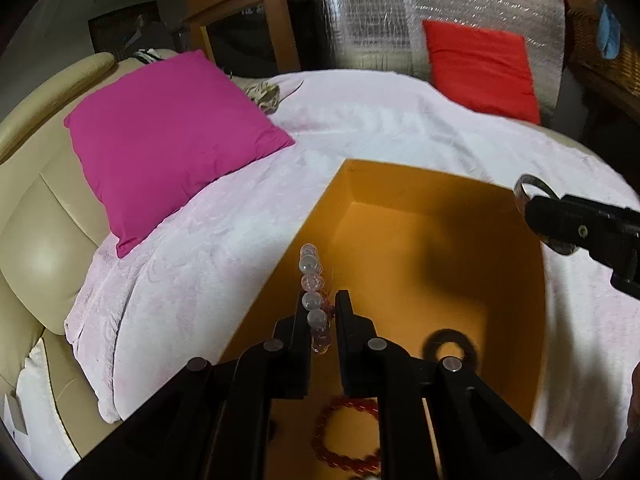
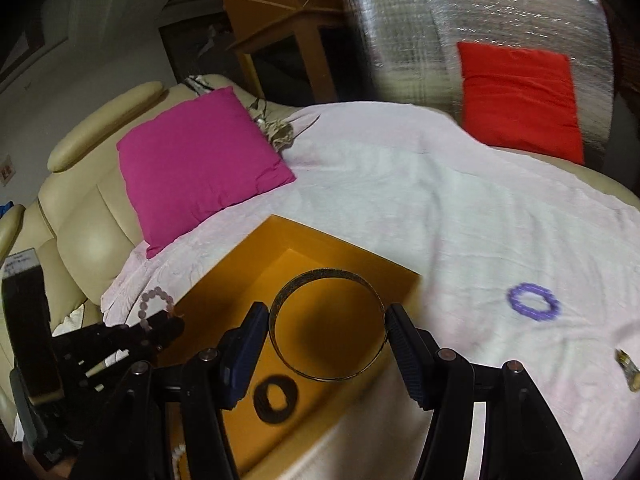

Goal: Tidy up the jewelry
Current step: 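Carry the silver bangle and pink-white bracelet over the orange box with both tools, then open both tools to drop the bangle and pink-white bracelet into the box, then withdraw both open tools toward the purple bracelet and the wristwatch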

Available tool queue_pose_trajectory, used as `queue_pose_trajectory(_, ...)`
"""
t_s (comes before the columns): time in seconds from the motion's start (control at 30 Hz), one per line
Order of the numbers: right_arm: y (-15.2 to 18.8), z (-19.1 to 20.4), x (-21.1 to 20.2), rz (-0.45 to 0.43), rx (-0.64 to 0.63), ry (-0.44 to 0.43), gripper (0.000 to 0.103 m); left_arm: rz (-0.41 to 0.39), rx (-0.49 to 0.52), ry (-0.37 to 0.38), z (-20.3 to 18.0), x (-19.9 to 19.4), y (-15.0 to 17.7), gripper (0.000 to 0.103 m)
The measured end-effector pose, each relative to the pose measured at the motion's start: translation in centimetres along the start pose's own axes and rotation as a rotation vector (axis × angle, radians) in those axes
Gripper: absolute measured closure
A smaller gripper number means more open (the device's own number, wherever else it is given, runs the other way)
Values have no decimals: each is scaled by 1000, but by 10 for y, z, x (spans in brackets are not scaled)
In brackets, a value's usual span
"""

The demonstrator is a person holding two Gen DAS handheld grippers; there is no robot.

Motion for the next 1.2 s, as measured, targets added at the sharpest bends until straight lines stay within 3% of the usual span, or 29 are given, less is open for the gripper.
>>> queue_pose_trajectory(0.33,-7,11,61,112,5,10,39,111,9,-31,17,48,5,91)
queue_pose_trajectory(0.63,-7,3,90,185,43,39,38,161,29,-32,12,62,11,87)
queue_pose_trajectory(0.97,-17,-16,44,74,118,2,35,108,51,-46,1,35,4,47)
queue_pose_trajectory(1.2,-13,-54,-22,-10,159,40,35,24,79,-59,-21,-7,-7,43)
Point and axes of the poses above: each gripper's, at about its wrist camera, not at the fingertips, and x roughly the way its jaws point, z to its left, y to its underside, the point moved 2 cm from there along x, roughly the way its jaws point, and after that the axes turned 3 degrees about -z, right-handed, at the moved point
